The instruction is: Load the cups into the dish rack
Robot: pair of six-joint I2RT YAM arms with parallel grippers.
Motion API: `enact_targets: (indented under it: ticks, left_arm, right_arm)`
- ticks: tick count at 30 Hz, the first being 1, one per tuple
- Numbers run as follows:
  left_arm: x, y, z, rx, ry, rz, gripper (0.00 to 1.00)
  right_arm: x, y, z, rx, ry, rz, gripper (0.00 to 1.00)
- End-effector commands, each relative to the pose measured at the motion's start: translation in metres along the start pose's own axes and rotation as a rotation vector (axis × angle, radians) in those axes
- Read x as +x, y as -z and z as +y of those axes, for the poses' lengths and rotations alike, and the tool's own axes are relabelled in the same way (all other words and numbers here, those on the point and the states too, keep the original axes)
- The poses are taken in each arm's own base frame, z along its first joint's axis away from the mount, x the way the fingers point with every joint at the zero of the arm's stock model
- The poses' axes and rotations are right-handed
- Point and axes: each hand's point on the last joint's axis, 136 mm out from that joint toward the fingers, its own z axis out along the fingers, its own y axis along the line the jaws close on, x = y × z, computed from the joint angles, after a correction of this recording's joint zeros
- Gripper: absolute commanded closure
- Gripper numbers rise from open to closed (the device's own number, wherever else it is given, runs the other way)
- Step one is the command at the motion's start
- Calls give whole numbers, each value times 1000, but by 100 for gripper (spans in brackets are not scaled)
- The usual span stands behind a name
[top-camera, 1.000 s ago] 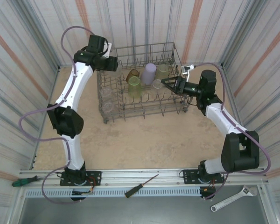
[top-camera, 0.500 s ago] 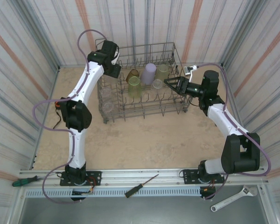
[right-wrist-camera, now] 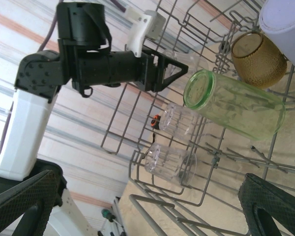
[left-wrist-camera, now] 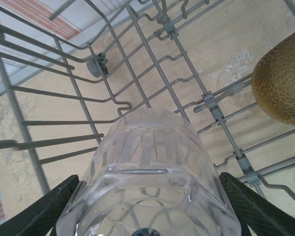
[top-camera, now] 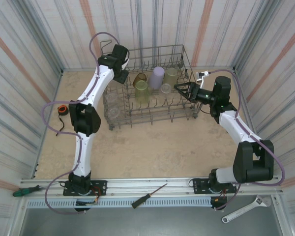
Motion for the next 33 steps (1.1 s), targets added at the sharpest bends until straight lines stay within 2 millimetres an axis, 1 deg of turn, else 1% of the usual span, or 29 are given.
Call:
enact_targets:
  ticks: [1,6,11,13,18,21,26,31,33]
  left_arm:
    - [4,-1,4,-17,-32,25,83]
    - [16,-15,-2,4,-30,75,83]
    - [27,-24,1,-3,-13,120,83]
    - [29,-24,4,-21,-20,130,82]
    - [28,-17,11,-70,-40,129,82]
    - [27,-15,9,-76,-55,127,83]
    - [29,-18,7,-144,-120,149,81]
    - [32,-21,-2,-91,-90,155,77]
    - [34,-25,-4,-60,-63,160,73]
  right_arm:
    - [-3,5,8,-12,29,-23,1]
    - [-2,7,8,-6,29,-28,1]
    - [-2,8,11,-4,33,-35,1]
    - [-2,9,12,-6,35,-35,1]
    - [0,8,8,2,26,-37,1]
    - [-1,8,8,-1,24,-37,1]
    - [-2,7,7,-2,23,-39,1]
    - [-3,6,8,-5,22,-39,1]
    - [-3,6,9,-8,21,-38,1]
